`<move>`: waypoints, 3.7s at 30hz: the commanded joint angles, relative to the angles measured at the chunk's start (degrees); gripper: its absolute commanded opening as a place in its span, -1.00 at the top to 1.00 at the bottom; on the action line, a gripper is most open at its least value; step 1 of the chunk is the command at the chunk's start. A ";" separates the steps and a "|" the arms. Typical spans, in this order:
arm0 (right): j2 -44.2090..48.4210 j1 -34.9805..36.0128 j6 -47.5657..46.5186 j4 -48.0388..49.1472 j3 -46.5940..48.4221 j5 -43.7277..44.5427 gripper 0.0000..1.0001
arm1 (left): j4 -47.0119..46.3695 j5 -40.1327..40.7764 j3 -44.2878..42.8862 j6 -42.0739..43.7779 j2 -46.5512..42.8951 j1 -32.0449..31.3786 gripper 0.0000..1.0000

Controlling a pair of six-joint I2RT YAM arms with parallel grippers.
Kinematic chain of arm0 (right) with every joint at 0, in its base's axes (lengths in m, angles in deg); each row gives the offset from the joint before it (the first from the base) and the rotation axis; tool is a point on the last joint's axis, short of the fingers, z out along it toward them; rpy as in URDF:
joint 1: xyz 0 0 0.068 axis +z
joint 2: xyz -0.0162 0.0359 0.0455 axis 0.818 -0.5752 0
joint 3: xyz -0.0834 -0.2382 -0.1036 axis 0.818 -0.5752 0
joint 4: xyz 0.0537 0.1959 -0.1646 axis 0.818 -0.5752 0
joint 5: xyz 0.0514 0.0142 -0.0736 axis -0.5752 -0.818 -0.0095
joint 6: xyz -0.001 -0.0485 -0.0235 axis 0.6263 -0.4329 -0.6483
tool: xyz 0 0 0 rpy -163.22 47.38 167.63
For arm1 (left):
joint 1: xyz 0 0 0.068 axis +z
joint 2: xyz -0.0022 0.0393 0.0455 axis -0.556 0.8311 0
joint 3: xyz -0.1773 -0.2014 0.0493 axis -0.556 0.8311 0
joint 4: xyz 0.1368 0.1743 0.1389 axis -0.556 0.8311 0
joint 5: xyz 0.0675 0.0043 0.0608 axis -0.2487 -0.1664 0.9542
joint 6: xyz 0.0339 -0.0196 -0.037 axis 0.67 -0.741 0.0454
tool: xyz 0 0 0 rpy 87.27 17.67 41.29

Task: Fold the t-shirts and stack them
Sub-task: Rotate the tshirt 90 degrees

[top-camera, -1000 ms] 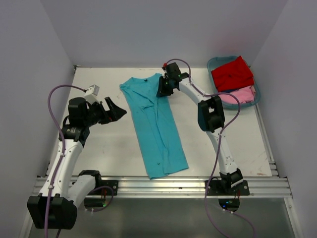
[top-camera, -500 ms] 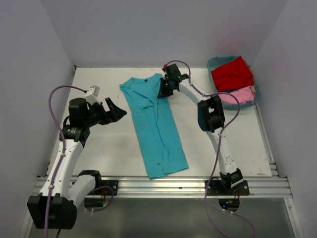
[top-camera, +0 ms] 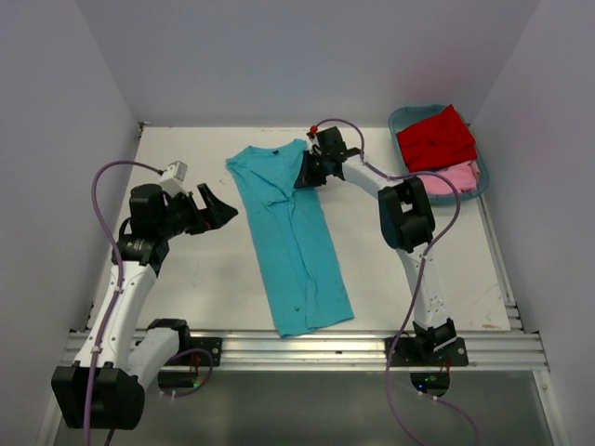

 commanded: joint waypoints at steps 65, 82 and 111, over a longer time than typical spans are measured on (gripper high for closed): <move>57.29 8.19 -10.55 -6.76 -38.48 2.91 0.03 | 25.08 23.07 -89.07 6.78 84.33 -12.67 -0.18; 62.41 8.10 -10.55 -4.92 -47.80 4.50 0.03 | 27.30 42.85 -77.33 1.86 81.63 -21.37 0.33; 60.65 7.92 -11.60 -5.10 -48.59 5.02 0.27 | 22.21 48.21 -64.51 0.98 75.32 -22.16 1.00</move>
